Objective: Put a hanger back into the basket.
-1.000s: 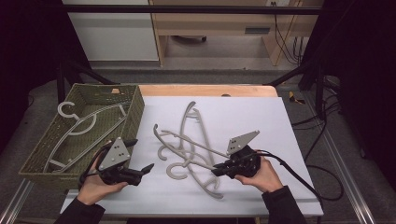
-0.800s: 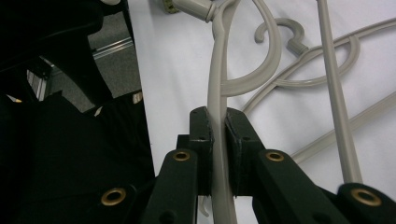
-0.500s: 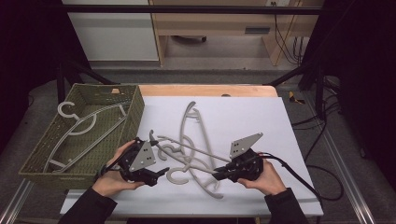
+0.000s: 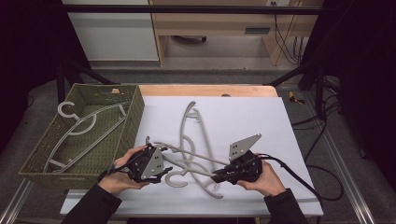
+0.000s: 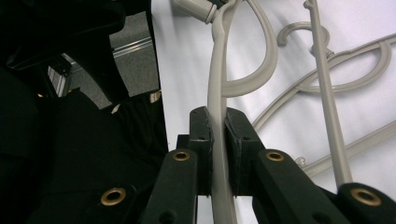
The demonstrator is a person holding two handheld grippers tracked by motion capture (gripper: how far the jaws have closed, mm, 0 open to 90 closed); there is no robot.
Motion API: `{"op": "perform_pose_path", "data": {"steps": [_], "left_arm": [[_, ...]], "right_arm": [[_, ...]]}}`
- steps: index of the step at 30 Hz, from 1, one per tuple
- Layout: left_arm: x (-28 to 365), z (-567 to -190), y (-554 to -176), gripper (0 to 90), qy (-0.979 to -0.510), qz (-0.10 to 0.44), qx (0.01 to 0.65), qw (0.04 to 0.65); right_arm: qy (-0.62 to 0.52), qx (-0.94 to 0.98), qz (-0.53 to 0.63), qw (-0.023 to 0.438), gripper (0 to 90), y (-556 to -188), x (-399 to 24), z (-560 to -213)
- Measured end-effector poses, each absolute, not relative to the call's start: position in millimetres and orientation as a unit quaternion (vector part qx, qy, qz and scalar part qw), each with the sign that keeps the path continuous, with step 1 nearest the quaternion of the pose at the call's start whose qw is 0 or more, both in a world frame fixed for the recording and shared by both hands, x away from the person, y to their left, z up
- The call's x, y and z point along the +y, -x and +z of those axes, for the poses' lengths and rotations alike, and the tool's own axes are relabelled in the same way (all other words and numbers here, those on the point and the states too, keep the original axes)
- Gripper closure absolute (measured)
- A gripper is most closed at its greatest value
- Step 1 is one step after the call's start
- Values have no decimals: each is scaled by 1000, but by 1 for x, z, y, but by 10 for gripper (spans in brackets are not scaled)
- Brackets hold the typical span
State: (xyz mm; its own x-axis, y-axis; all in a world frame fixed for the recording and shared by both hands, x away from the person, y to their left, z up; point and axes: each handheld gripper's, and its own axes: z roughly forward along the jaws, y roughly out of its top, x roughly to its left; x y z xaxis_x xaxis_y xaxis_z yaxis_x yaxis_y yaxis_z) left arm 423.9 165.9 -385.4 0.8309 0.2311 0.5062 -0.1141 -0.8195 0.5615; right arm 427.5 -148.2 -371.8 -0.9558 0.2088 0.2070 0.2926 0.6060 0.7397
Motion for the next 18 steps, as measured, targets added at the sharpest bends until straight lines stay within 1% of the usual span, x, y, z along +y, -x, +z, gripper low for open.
{"op": "perform_pose_path", "data": {"steps": [8, 11, 18], "left_arm": [[169, -390, -428, 587, -911, 294, 18, 287], [171, -391, -429, 642, -910, 295, 19, 292], [172, -392, -425, 692, -911, 307, -1, 276]], "right_arm": [[132, -896, -421, 55, 821, -427, -148, -372], [131, -895, -423, 57, 821, -427, -149, -371], [131, -892, -429, 54, 821, -429, -149, -372]]}}
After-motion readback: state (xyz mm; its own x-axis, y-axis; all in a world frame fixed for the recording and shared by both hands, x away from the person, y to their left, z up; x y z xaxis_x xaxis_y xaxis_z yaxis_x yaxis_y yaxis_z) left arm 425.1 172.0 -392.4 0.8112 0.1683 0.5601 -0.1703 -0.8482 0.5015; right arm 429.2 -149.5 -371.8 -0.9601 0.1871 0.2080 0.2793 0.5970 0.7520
